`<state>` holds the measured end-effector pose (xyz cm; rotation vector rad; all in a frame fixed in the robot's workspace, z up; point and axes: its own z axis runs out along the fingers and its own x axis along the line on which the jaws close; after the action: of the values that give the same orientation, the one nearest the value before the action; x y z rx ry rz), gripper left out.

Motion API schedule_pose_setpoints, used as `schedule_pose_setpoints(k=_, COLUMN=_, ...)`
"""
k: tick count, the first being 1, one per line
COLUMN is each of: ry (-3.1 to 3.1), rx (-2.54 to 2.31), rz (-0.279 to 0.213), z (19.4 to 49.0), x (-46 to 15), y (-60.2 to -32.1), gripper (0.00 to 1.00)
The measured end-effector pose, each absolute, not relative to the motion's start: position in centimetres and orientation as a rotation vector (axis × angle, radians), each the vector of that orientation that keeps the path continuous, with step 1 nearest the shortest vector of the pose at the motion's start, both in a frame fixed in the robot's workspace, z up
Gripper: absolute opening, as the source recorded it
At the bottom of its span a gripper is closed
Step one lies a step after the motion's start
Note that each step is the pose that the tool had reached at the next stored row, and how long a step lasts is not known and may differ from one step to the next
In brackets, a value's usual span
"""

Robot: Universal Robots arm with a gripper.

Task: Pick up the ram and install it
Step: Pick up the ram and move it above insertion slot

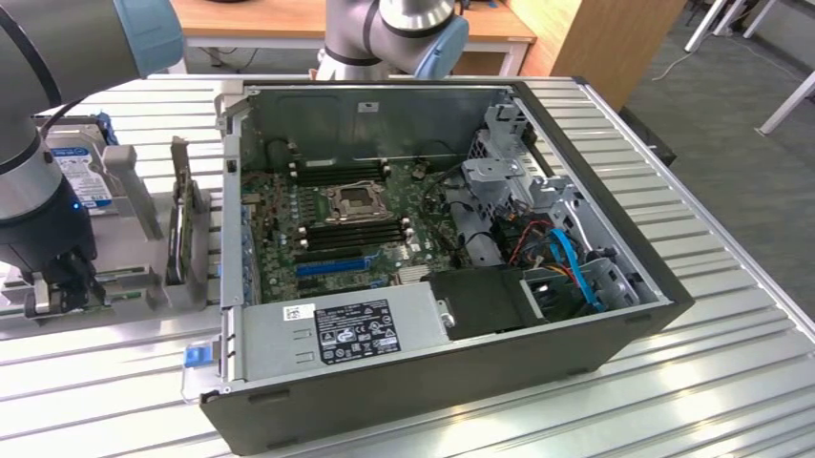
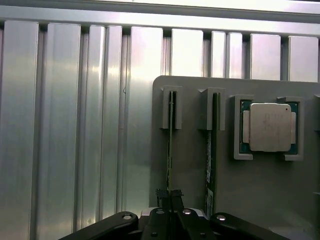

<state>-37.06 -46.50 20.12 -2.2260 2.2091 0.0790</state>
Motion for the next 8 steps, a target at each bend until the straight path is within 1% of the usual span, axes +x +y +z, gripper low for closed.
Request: schedule_pose_setpoints(k=8, ry=2.209, rx=-2.226, rz=0.079, z=20.31, x=-37.06, y=-46.51, gripper=0.12)
